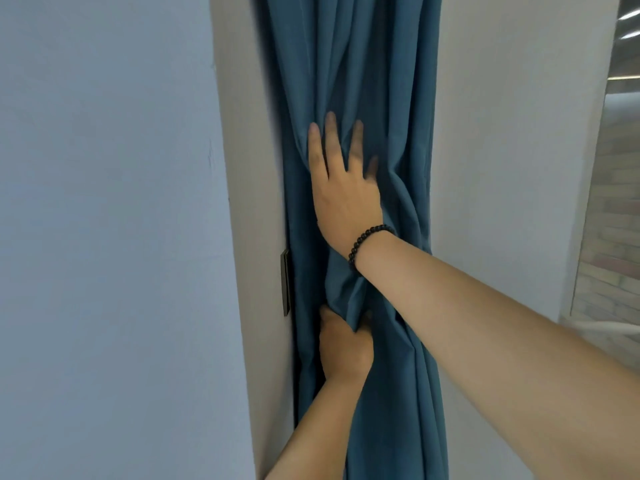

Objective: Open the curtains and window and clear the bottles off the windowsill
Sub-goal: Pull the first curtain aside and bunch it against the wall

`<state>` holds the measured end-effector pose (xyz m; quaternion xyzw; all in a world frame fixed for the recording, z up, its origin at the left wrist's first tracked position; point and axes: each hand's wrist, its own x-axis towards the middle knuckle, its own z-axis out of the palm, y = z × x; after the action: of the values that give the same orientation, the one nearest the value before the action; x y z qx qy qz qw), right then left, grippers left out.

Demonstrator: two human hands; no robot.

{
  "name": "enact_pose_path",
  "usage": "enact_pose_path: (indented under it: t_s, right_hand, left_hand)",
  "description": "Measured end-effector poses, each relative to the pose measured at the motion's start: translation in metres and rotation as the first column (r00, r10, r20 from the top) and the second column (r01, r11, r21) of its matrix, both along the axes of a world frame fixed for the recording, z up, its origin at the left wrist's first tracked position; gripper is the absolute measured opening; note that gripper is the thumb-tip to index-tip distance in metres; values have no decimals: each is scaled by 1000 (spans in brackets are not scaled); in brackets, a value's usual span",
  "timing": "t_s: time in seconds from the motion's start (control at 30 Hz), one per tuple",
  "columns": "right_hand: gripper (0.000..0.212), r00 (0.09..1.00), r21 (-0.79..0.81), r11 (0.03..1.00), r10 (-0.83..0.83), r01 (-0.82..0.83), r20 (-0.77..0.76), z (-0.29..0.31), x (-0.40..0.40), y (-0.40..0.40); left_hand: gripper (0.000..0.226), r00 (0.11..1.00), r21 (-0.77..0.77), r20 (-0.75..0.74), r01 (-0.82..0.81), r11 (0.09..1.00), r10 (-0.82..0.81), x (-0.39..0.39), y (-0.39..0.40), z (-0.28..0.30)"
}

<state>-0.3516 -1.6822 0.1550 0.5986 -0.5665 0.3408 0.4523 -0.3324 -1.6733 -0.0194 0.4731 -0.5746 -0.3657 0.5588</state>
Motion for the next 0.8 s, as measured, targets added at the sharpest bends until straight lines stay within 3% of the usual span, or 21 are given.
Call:
enact_pose_path:
  t_s: [0.17,0.33,0.57,0.8]
  right_hand:
    - [77,990,-33,990,139,-139,-21,-27,0,36]
    - [101,946,-50,945,323,-323,2,-47,-5,69]
    - [94,860,-20,861,509,-509,24,-61,-10,112]
    - [89,743,21,745,664,-667,82,-69,-11,166]
  left_hand:
    - [62,1000,18,-2,27,999,-27,9,27,-10]
    - [60,999,33,-24,-22,999,23,16,53,-23]
    - [39,986,81,34,-167,983,165,26,106,-20]
    - [48,954,-30,53,-294,955,295,42,191,8]
